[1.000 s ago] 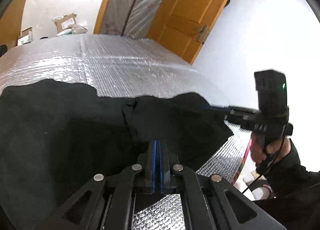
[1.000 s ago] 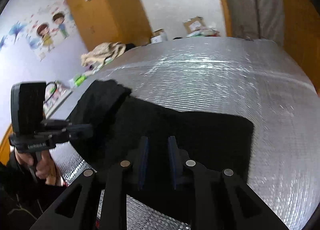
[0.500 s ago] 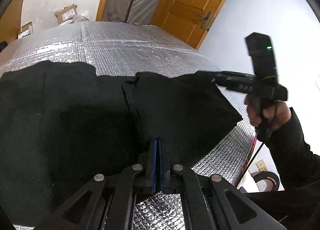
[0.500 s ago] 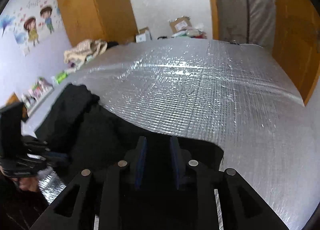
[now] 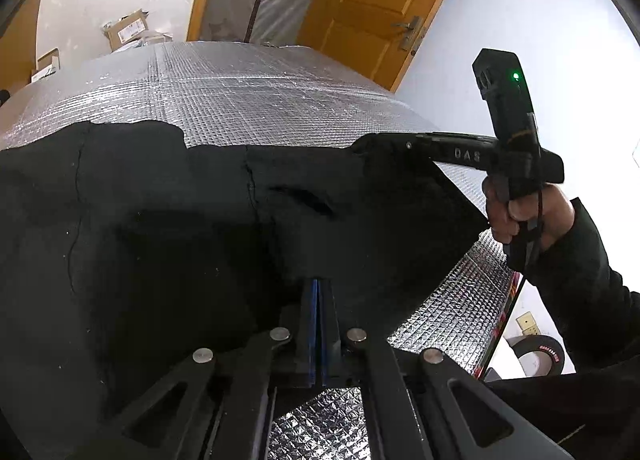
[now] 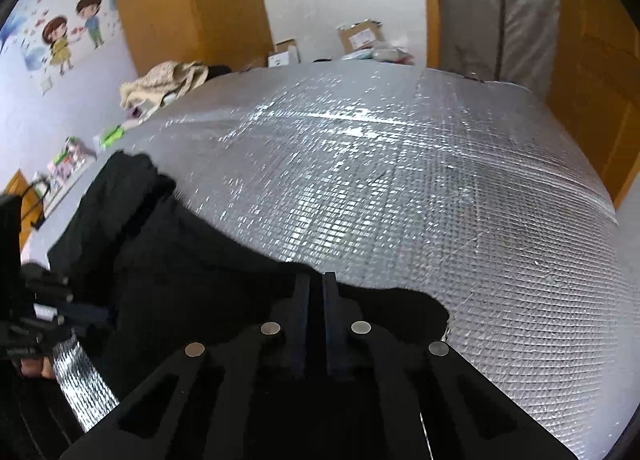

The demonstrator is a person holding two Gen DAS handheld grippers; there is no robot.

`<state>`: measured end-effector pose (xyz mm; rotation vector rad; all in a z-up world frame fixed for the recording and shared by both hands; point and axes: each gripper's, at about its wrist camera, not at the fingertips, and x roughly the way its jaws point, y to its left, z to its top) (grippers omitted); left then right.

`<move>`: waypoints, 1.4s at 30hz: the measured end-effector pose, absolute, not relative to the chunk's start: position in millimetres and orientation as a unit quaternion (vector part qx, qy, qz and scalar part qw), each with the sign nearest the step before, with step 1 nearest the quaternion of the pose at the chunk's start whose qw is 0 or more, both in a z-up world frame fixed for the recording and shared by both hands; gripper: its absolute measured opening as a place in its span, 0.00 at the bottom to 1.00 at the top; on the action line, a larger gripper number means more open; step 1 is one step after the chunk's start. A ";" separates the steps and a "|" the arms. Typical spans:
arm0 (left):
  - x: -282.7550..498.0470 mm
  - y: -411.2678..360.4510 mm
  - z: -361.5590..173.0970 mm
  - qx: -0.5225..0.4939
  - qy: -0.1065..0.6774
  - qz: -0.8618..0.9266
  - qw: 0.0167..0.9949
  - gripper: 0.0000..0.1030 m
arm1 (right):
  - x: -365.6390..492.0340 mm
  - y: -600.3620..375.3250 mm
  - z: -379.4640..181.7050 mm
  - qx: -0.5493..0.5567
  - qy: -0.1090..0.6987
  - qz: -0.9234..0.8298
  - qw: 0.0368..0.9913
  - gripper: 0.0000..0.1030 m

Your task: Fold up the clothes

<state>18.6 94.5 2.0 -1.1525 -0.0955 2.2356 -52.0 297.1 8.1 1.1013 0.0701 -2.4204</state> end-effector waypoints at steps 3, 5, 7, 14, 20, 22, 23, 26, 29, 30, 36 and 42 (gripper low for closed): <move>19.1 90.2 1.3 -0.436 -0.048 0.843 0.311 0.02 | -57.4 312.4 11.4 0.402 -0.027 -0.884 0.238 0.06; 18.6 87.9 1.7 -0.436 -0.055 0.843 0.310 0.01 | -62.7 322.1 16.4 0.401 -0.053 -0.884 0.233 0.07; 18.9 87.4 4.3 -0.437 -0.058 0.843 0.307 0.01 | -61.7 329.1 22.5 0.394 -0.053 -0.892 0.216 0.12; 18.2 74.8 36.9 -0.389 -0.108 0.863 0.305 0.02 | -34.7 330.1 37.7 0.372 -0.050 -0.896 0.238 0.22; -0.6 78.8 29.9 -0.424 -0.126 0.847 0.296 0.11 | -16.4 336.9 31.6 0.374 -0.068 -0.895 0.234 0.22; -3.5 81.2 21.7 -0.442 -0.136 0.837 0.291 0.12 | -10.3 341.9 27.8 0.376 -0.076 -0.894 0.229 0.22; -2.8 81.0 19.7 -0.447 -0.137 0.836 0.287 0.12 | -7.3 344.4 25.9 0.377 -0.079 -0.894 0.227 0.22; -1.3 80.9 15.5 -0.455 -0.148 0.829 0.289 0.13 | 1.9 351.7 20.4 0.380 -0.090 -0.894 0.221 0.22; -6.1 82.3 12.9 -0.462 -0.169 0.819 0.297 0.13 | 5.5 350.9 16.3 0.384 -0.093 -0.891 0.224 0.22; -10.1 84.6 13.0 -0.463 -0.175 0.814 0.303 0.13 | 5.9 350.0 15.0 0.385 -0.094 -0.890 0.226 0.22; -39.2 71.5 22.5 -0.431 -0.223 0.828 0.281 0.13 | 9.4 347.4 10.1 0.387 -0.101 -0.887 0.231 0.22; -37.7 38.9 38.4 -0.395 -0.253 0.853 0.230 0.13 | 7.6 353.5 10.6 0.381 -0.110 -0.890 0.224 0.22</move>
